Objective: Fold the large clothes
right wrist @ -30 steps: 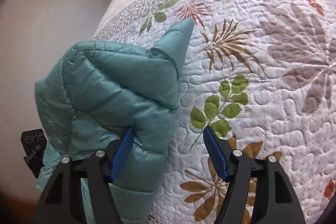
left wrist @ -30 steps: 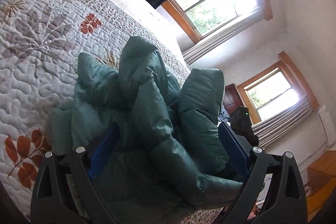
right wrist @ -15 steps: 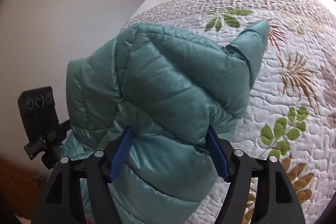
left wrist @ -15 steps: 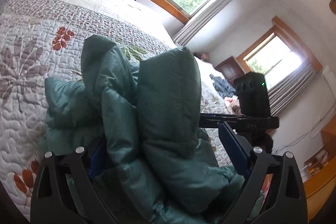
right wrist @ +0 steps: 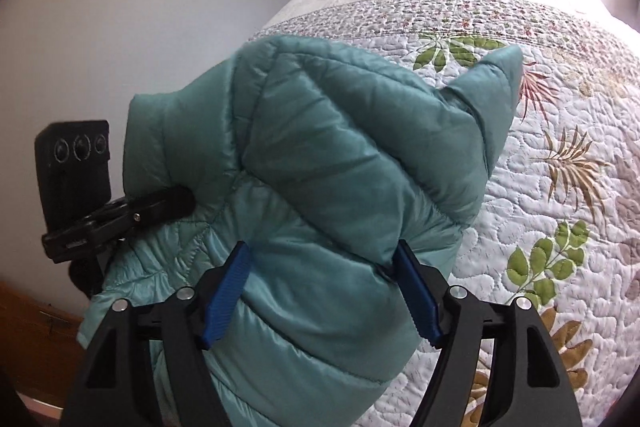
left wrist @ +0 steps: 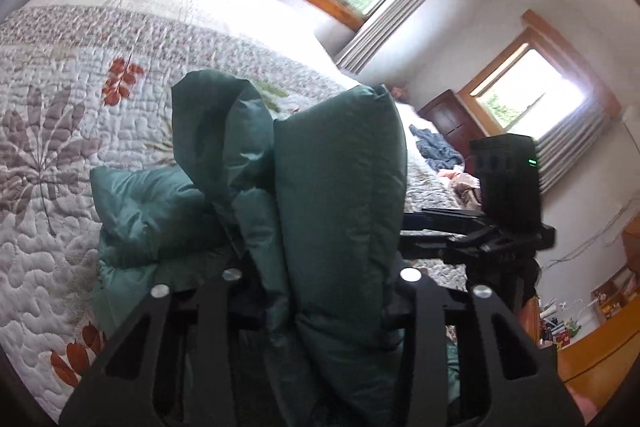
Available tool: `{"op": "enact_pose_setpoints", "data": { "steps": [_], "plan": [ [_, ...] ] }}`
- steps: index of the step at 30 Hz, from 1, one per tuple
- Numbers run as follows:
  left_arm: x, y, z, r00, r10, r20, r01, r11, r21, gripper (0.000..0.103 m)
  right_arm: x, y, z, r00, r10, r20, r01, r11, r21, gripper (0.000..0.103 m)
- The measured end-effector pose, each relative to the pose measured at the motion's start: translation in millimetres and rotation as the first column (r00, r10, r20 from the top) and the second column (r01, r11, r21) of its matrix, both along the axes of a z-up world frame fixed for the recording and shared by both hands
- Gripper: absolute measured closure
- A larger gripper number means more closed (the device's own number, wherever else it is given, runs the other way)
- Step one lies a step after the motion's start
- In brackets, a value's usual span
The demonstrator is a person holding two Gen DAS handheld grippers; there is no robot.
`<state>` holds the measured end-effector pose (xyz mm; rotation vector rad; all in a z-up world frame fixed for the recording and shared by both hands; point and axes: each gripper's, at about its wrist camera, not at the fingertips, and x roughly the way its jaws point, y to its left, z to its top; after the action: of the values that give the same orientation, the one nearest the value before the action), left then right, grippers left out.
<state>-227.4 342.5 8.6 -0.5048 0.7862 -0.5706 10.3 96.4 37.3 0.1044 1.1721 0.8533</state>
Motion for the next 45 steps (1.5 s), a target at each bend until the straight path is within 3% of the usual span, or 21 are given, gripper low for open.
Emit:
{"op": "enact_pose_setpoints", "data": {
  "steps": [4, 10, 15, 21, 25, 29, 33, 38, 45],
  "plan": [
    [-20.0, 21.8, -3.9, 0.999, -0.001, 0.05, 0.002, 0.999, -0.032, 0.072, -6.8, -14.3, 5.4, 1.0, -0.009, -0.004, 0.009, 1.0, 0.012, 0.029],
    [-16.6, 66.2, -52.2, 0.999, 0.038, -0.026, -0.043, 0.983, -0.178, 0.068, -38.7, -12.6, 18.7, 0.999, 0.037, 0.028, -0.037, 0.999, -0.012, 0.029],
    [-10.1, 79.5, -81.4, 0.996, 0.044, -0.077, -0.062, 0.966, -0.253, 0.056, -64.0, -2.0, 26.0, 0.996, 0.073, 0.052, -0.07, 0.996, -0.054, 0.03],
    [-8.8, 68.4, -69.0, 0.997, 0.054, -0.053, -0.062, 0.983, -0.17, 0.045, -98.0, 22.9, 66.6, 0.971, 0.178, 0.159, -0.175, 0.984, -0.033, 0.03],
    [-8.0, 68.5, -67.8, 0.997, 0.052, -0.051, -0.06, 0.984, -0.167, 0.043, -120.4, 58.8, 78.2, 0.945, 0.27, 0.186, -0.268, 0.963, -0.036, 0.033],
    [-6.1, 73.7, -68.4, 0.997, 0.06, -0.055, -0.069, 0.982, -0.175, 0.039, -139.6, 95.3, 63.0, 0.919, 0.355, 0.168, -0.344, 0.934, -0.093, 0.037],
    [-4.7, 83.8, -67.9, 0.995, 0.08, -0.061, -0.089, 0.979, -0.183, 0.028, -143.1, 116.7, 29.6, 0.899, 0.413, 0.147, -0.391, 0.907, -0.154, 0.038],
    [9.8, 104.5, -77.3, 0.989, 0.109, -0.099, -0.13, 0.961, -0.246, 0.023, -153.1, 125.7, -3.1, 0.897, 0.414, 0.155, -0.386, 0.904, -0.184, 0.036],
    [32.2, 106.6, -101.6, 0.979, 0.106, -0.172, -0.145, 0.961, -0.235, 0.02, -172.9, 122.4, -18.7, 0.896, 0.389, 0.215, -0.348, 0.915, -0.204, 0.036]
  ]
}}
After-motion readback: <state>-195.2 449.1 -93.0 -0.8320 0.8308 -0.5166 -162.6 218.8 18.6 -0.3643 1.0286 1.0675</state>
